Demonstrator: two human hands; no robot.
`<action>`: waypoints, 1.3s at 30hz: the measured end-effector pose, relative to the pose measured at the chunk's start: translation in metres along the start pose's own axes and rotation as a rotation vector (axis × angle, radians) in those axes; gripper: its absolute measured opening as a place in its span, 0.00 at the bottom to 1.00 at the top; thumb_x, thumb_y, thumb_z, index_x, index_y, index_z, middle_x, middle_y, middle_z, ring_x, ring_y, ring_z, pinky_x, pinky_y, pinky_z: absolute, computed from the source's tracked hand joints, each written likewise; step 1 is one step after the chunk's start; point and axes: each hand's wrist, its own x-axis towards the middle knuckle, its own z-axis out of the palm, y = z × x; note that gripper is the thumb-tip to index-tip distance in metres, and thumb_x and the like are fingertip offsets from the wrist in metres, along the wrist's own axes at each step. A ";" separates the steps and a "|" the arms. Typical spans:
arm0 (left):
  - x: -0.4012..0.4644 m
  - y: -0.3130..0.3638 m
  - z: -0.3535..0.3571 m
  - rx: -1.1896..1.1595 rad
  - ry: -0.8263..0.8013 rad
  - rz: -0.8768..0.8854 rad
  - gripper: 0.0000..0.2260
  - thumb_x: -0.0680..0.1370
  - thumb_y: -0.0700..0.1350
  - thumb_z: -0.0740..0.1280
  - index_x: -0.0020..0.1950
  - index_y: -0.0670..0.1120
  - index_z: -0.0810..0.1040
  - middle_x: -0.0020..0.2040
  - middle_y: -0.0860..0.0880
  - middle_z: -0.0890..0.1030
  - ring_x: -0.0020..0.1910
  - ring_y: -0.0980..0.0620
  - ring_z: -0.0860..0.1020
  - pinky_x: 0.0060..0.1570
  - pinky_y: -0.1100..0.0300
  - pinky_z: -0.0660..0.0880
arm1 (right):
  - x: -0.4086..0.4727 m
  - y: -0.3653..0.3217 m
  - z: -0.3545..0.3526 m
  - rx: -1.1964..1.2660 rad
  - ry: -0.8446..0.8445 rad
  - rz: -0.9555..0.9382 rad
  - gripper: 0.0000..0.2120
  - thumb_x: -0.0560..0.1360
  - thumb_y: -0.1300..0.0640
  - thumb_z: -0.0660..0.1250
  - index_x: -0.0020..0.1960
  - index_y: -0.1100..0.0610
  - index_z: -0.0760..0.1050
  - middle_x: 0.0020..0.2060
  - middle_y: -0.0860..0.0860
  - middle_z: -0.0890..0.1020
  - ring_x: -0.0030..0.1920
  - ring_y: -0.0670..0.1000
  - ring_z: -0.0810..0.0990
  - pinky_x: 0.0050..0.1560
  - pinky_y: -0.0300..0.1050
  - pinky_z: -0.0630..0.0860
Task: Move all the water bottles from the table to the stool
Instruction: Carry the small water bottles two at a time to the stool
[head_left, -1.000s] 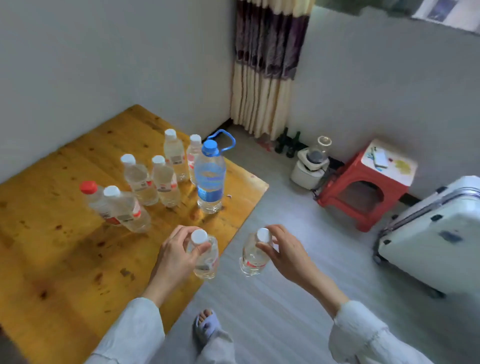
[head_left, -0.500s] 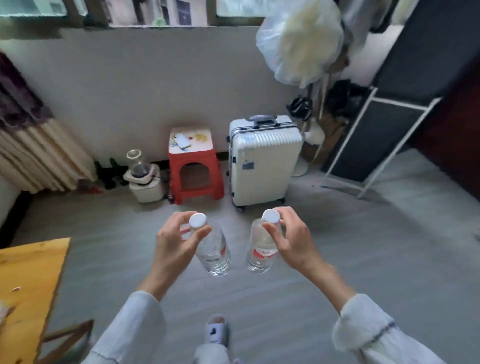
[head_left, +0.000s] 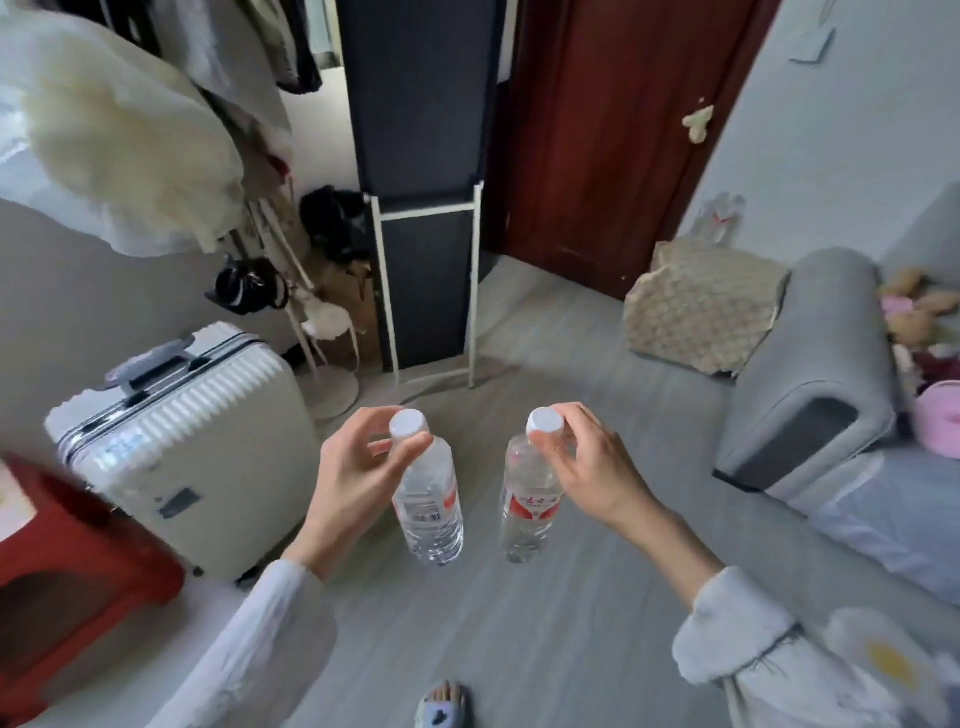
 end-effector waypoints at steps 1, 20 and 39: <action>0.022 0.002 0.011 0.005 -0.040 0.017 0.06 0.70 0.45 0.71 0.46 0.50 0.78 0.45 0.51 0.81 0.45 0.55 0.81 0.42 0.71 0.76 | 0.014 0.008 -0.008 0.003 0.028 0.019 0.13 0.74 0.52 0.64 0.53 0.59 0.73 0.49 0.54 0.78 0.49 0.56 0.78 0.52 0.53 0.74; 0.366 0.015 0.346 0.079 -0.453 0.072 0.08 0.72 0.45 0.70 0.49 0.48 0.78 0.48 0.45 0.80 0.46 0.53 0.80 0.45 0.65 0.76 | 0.273 0.254 -0.169 -0.036 0.318 0.302 0.14 0.72 0.48 0.65 0.51 0.57 0.72 0.47 0.53 0.81 0.47 0.55 0.79 0.51 0.55 0.76; 0.683 0.007 0.664 0.101 -0.488 0.077 0.08 0.70 0.48 0.71 0.48 0.49 0.79 0.42 0.53 0.80 0.41 0.59 0.79 0.40 0.69 0.72 | 0.575 0.510 -0.328 -0.073 0.266 0.369 0.15 0.74 0.49 0.63 0.54 0.58 0.71 0.50 0.53 0.79 0.50 0.52 0.79 0.52 0.53 0.77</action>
